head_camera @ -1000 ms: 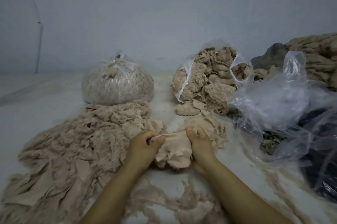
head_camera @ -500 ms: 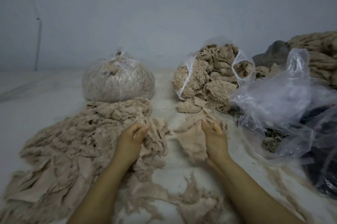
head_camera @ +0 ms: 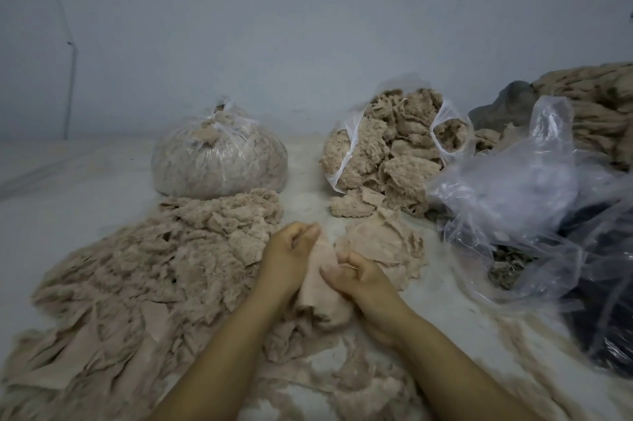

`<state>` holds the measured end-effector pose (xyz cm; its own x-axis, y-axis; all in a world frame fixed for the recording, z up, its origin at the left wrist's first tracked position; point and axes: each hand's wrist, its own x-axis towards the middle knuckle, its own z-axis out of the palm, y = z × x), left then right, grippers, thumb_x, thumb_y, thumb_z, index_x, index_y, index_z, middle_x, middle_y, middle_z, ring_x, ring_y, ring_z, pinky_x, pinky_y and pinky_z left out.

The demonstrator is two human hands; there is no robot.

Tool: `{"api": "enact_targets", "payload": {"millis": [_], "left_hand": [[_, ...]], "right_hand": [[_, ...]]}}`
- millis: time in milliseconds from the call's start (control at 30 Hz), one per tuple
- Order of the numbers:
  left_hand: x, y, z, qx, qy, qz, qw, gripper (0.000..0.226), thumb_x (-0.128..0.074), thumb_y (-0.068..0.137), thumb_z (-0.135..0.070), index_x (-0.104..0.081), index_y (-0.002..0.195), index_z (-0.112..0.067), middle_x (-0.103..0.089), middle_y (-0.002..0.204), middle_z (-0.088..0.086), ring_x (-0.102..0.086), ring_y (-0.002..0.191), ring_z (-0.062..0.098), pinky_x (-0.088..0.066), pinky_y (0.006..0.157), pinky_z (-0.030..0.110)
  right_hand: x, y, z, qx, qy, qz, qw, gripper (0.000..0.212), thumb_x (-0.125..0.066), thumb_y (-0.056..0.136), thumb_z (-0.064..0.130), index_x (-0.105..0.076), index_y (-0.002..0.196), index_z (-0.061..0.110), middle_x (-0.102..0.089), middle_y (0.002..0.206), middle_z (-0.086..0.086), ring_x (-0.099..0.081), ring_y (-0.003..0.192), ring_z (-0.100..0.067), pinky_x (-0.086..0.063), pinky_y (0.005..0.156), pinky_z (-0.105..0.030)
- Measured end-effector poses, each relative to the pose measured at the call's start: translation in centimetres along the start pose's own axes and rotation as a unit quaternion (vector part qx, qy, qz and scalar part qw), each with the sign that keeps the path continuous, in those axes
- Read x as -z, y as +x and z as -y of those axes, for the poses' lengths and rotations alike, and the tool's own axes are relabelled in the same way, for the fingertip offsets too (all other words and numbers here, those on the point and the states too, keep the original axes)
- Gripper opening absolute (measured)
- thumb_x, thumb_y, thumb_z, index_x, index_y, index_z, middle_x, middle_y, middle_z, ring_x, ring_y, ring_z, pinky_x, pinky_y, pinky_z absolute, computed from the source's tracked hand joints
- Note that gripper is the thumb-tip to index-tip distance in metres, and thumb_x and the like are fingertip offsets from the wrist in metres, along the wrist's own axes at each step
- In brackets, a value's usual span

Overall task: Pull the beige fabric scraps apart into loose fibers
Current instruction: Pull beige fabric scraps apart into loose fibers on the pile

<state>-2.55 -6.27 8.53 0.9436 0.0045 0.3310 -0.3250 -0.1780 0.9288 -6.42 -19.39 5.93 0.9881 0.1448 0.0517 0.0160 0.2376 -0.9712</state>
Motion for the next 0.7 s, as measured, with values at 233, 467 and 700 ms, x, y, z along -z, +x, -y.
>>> {"api": "enact_targets", "payload": {"millis": [233,467,700], "left_hand": [[2.4,1.2,0.5,0.031,-0.017,-0.109,0.993,0.023,-0.052,0.097,-0.02,-0.062,0.076,-0.017,-0.059,0.072,-0.002,-0.051,0.068,0.012,-0.043,0.062,0.022],[1.7,0.8,-1.2,-0.029,-0.004,-0.04,0.999,0.024,-0.049,0.098,-0.019,-0.062,0.079,-0.012,-0.058,0.066,-0.012,-0.051,0.061,-0.002,-0.04,0.059,0.014],[1.8,1.8,-1.6,-0.067,0.032,-0.052,0.996,0.03,-0.051,0.097,-0.019,-0.058,0.081,0.006,-0.051,0.071,0.009,-0.046,0.066,0.015,-0.036,0.061,0.027]], "right_hand": [[1.1,0.4,0.1,-0.005,-0.016,-0.112,0.994,0.031,-0.067,0.084,0.026,-0.05,0.065,0.009,-0.037,0.042,0.004,-0.023,0.032,-0.007,-0.019,0.032,-0.015],[0.0,0.3,-0.2,-0.043,-0.028,-0.014,0.999,0.05,-0.067,0.068,0.057,-0.06,0.104,0.023,-0.066,0.084,-0.006,-0.056,0.052,-0.012,-0.044,0.043,-0.022],[0.0,-0.3,-0.1,-0.116,0.027,0.05,0.992,0.012,-0.073,0.077,0.011,-0.064,0.075,0.003,-0.059,0.051,-0.001,-0.051,0.04,-0.005,-0.043,0.039,-0.015]]}}
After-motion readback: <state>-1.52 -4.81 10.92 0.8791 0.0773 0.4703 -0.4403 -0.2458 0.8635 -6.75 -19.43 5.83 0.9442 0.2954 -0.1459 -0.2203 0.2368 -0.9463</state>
